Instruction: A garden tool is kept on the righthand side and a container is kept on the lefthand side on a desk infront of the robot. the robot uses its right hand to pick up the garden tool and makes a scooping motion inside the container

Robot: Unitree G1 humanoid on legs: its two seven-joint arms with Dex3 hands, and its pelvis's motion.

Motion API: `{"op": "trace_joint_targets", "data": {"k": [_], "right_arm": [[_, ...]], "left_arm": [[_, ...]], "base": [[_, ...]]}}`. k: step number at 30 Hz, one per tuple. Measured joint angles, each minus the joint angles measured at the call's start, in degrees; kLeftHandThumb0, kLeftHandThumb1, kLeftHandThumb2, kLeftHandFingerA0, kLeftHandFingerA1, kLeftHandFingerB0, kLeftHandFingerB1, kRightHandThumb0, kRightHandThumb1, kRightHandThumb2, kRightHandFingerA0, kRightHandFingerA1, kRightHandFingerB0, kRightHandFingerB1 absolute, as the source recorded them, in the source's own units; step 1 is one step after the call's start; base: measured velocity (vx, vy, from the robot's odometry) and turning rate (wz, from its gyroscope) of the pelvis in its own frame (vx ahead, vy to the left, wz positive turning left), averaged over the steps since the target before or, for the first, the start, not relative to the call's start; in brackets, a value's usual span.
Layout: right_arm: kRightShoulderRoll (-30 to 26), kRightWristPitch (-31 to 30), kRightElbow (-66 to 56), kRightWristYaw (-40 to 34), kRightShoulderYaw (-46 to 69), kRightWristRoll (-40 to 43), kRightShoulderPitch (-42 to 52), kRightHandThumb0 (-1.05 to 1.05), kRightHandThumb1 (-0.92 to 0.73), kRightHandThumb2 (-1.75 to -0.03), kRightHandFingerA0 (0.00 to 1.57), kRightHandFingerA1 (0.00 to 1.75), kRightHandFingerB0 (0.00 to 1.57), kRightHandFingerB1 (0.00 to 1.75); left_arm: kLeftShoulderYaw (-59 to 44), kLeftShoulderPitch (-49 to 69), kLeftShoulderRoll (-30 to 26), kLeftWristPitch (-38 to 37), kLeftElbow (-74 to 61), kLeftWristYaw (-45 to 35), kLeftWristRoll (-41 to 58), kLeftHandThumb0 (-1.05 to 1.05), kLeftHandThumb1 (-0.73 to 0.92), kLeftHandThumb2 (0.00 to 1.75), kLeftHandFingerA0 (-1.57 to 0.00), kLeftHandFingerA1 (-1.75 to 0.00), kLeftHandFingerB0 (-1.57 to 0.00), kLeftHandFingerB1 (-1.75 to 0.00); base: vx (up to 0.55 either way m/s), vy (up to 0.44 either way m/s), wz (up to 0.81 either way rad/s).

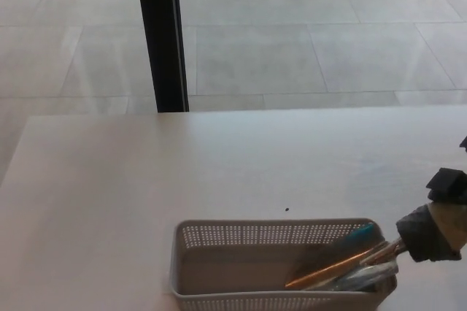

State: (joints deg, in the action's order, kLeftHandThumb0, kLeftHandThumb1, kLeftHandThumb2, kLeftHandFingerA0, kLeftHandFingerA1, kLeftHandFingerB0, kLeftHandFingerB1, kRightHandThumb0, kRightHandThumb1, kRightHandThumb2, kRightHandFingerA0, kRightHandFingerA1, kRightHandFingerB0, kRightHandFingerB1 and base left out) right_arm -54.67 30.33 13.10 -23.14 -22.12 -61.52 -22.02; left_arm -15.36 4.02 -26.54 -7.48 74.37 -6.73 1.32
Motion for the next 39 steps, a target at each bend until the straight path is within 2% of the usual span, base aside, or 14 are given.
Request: {"op": "trace_joint_targets", "data": {"k": [3,6,7,12,14,18,20,21,25,27,31,32,34,39], "right_arm": [[1.96,-1.39,-0.91,1.96,-0.19,0.46,0.17,-0.33,-0.79,-0.7,0.87,1.69,0.83,0.92],[3.88,-2.56,-1.99,3.76,-0.61,0.77,0.2,-0.31,-0.79,-0.75,0.89,1.6,0.8,0.7],[4.28,-2.96,-2.22,4.3,-0.65,0.85,0.18,-0.34,-0.78,-0.71,0.89,1.67,0.8,0.95],[7.3,-5.95,-3.07,7.83,-1.06,0.99,-0.03,-0.36,-0.8,-0.71,0.86,1.67,0.77,0.8],[8.56,-7.22,-3.45,9.3,-1.24,0.95,-0.21,-0.38,-0.76,-0.66,0.86,1.73,0.85,0.93],[11.17,-10.03,-3.79,12.06,-1.85,0.67,-0.59,-0.31,-0.76,-0.75,0.88,1.67,0.83,0.76],[12.83,-12.07,-3.81,13.93,-2.33,0.34,-0.71,-0.3,-0.76,-0.75,0.9,1.67,0.86,0.81],[13.77,-13.04,-3.83,14.76,-2.56,0.14,-0.75,-0.29,-0.74,-0.78,0.86,1.74,0.84,1.12],[17.26,-17.15,-3.88,17.72,-2.93,-0.35,-0.59,-0.31,-0.77,-0.75,0.86,1.72,0.83,1.11],[19.08,-19.05,-3.91,18.98,-2.99,-0.47,-0.2,-0.24,-0.64,-0.91,0.9,1.68,0.88,0.71],[22.09,-23.39,-4.19,21.27,-2.31,-0.41,1.94,-0.25,-0.68,-0.84,0.9,1.66,0.88,0.66],[22.85,-24.54,-4.58,21.73,-2.03,-0.31,2.57,-0.26,-0.58,-0.94,1.08,1.59,0.84,1.15],[23.96,-26.41,-5.01,22.34,-1.74,-0.05,3.44,-0.21,-0.63,-1.01,0.85,1.75,0.75,1.51],[26.53,-30.45,-6.45,23.84,0.11,1.86,6.55,-0.23,-0.66,-0.98,0.86,1.75,0.72,1.41]], "left_arm": [[0.06,-0.06,0.11,0.0,0.02,0.0,-0.02,-0.54,0.63,0.59,-0.63,-0.66,-0.61,-0.43],[0.12,0.0,0.2,0.0,-0.03,-0.02,-0.02,-0.55,0.62,0.59,-0.65,-0.67,-0.63,-0.45],[0.12,0.05,0.21,0.0,-0.03,-0.02,-0.02,-0.52,0.62,0.58,-0.65,-0.66,-0.62,-0.44],[0.11,-0.07,0.32,0.0,-0.09,-0.03,0.0,-0.53,0.63,0.59,-0.62,-0.62,-0.59,-0.43],[0.12,-0.07,0.32,0.0,-0.14,-0.04,0.0,-0.52,0.64,0.59,-0.64,-0.64,-0.59,-0.43],[0.12,-0.01,0.34,0.0,-0.14,-0.04,0.0,-0.51,0.63,0.59,-0.61,-0.64,-0.57,-0.44],[0.12,0.01,0.35,0.0,-0.14,-0.05,0.01,-0.52,0.63,0.59,-0.61,-0.63,-0.58,-0.43],[0.12,0.04,0.37,0.0,-0.14,-0.05,0.01,-0.54,0.63,0.59,-0.61,-0.63,-0.59,-0.43],[0.18,0.06,0.37,0.0,-0.13,-0.05,0.0,-0.52,0.63,0.58,-0.64,-0.68,-0.6,-0.44],[0.18,0.05,0.37,0.0,-0.13,-0.05,0.0,-0.53,0.66,0.6,-0.59,-0.61,-0.54,-0.41],[0.41,0.14,0.37,0.0,-0.01,-0.04,-0.05,-0.52,0.64,0.6,-0.62,-0.56,-0.56,-0.41],[0.4,0.15,0.37,0.0,0.07,-0.04,-0.05,-0.52,0.64,0.6,-0.62,-0.58,-0.56,-0.42],[0.4,0.05,0.37,0.0,0.14,-0.04,-0.05,-0.53,0.64,0.6,-0.57,-0.63,-0.58,-0.43],[0.41,0.08,0.34,0.0,-0.19,-0.08,-0.03,-0.54,0.65,0.6,-0.53,-0.63,-0.57,-0.43]], "base": [[0.0,0.0,0.0],[0.0,0.0,0.0],[0.0,0.0,0.0],[0.0,0.0,0.0],[0.0,0.0,0.0],[0.0,0.0,0.0],[0.0,0.0,0.0],[0.0,0.0,0.0],[0.0,0.0,0.0],[0.0,0.0,0.0],[0.0,0.0,0.0],[0.0,0.0,0.0],[0.0,0.0,0.0],[0.0,0.0,0.0]]}}
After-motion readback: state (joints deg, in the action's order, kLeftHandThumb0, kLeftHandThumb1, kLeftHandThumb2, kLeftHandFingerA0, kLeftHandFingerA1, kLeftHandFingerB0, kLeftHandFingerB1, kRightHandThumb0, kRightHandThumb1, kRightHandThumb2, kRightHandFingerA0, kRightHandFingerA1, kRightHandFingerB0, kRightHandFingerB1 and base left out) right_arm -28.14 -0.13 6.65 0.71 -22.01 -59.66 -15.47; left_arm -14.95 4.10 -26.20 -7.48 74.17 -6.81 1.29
